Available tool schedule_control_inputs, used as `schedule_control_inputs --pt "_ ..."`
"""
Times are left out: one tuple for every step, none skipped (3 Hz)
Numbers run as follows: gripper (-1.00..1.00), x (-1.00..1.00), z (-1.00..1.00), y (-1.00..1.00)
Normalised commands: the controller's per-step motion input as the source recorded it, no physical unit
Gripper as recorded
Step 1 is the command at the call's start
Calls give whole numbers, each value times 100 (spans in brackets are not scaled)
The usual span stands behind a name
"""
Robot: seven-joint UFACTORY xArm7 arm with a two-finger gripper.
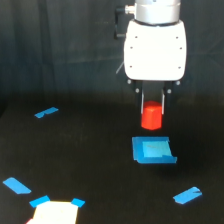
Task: Pick up the red object from the table
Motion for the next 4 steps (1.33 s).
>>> schedule_control_inputs --pt "-100 -28 91 1" --pt "-66 -29 2 14" --pt "-84 -66 97 -49" --pt "-85 -51 100 -5"
